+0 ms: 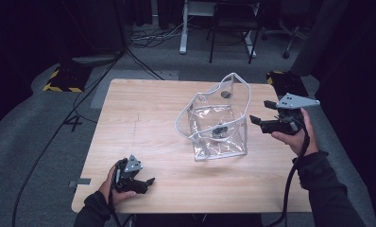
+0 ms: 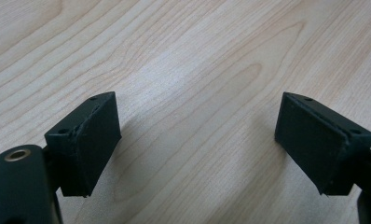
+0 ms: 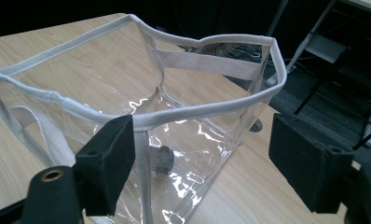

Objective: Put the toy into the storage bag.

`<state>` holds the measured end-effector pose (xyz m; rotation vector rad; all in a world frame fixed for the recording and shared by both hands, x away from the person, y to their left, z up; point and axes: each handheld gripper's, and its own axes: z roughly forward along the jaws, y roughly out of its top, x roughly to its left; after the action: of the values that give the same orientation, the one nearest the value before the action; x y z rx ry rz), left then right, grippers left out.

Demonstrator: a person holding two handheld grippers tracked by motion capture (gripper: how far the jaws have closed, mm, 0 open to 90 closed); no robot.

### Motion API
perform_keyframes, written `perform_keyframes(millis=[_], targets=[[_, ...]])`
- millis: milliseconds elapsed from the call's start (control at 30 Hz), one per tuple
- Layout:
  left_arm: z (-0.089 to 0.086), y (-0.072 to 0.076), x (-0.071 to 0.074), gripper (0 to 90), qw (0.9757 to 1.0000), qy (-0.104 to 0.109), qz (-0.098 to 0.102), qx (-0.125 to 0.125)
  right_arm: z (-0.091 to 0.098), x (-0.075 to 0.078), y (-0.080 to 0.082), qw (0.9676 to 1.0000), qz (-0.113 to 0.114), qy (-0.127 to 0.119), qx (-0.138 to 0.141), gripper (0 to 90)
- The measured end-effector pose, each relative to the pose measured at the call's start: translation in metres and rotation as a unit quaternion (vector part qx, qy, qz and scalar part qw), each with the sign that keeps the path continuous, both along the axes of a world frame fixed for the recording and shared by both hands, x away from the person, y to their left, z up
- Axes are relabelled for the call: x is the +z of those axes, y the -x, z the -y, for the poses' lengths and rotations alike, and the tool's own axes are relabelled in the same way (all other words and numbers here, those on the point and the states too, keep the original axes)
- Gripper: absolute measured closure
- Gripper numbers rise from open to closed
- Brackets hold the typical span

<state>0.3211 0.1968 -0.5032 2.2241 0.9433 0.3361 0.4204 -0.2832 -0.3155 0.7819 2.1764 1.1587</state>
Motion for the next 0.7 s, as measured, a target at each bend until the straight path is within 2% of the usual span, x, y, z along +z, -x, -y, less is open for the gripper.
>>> perform_keyframes(millis=[500, 700], targets=[[0.0, 0.0, 0.0, 14.5, 1.0, -0.002, 0.0, -0.001, 0.006, -0.019, 0.004, 0.9999, -0.012, 0.009, -0.009, 23.2], [0.0, 0.0, 0.0, 14.5, 1.0, -0.002, -0.001, -0.001, 0.009, -0.029, 0.005, 0.9995, -0.018, 0.022, -0.011, 23.2]])
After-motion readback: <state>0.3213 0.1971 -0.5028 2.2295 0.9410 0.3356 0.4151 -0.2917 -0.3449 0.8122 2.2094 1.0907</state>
